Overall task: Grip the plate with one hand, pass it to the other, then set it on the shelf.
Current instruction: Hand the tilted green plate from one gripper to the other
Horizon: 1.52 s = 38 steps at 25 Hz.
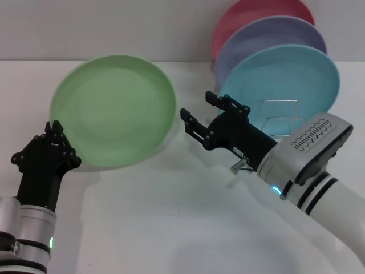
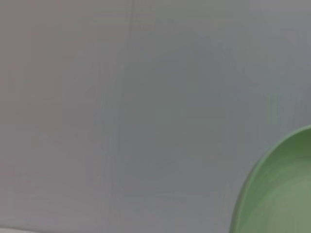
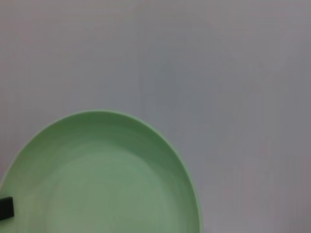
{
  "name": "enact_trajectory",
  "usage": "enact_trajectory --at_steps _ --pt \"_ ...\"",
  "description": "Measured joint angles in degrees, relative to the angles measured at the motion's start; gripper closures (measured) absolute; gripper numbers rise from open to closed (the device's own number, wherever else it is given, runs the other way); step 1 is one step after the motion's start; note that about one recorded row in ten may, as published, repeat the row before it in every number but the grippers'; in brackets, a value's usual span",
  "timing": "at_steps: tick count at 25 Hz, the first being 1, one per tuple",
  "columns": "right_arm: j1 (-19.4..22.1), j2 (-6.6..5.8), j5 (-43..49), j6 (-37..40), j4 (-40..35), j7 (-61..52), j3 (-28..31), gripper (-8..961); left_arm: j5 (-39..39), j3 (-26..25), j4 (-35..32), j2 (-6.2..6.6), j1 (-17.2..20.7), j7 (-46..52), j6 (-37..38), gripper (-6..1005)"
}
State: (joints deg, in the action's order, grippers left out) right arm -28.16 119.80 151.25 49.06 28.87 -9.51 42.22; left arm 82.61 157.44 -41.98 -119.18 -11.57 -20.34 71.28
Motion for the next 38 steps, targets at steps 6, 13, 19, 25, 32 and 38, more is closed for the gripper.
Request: enact_trajectory --at_steps 6,13,19,25,32,38 --pt "-1.07 0.04 0.00 -0.33 -0.50 -0.38 -0.04 286 3.69 0.43 -2.16 0.00 -0.17 -3.34 0.05 966" --pt "-3.42 0.08 0.00 -1.24 -1.84 -0.48 0.01 286 7.20 1.52 -5.73 0.00 -0.15 -9.19 0.34 966" --pt "-4.33 0.08 0.00 -1.37 -2.29 -0.51 0.04 286 8.98 2.94 -7.29 0.00 -0.09 -11.72 2.03 966" --pt "-4.89 0.08 0.00 -2.15 -2.42 -0.84 0.48 287 9.46 3.63 -7.73 0.00 0.04 -11.90 3.22 966" --pt "-5.58 0.08 -1.79 -3.34 -2.57 -1.27 0.16 287 9.51 4.47 -7.77 0.00 0.07 -11.38 3.56 966" --pt "-5.77 0.08 -2.78 -3.60 -2.51 -1.30 -0.15 287 9.51 4.85 -7.77 0.00 0.07 -11.26 3.56 966"
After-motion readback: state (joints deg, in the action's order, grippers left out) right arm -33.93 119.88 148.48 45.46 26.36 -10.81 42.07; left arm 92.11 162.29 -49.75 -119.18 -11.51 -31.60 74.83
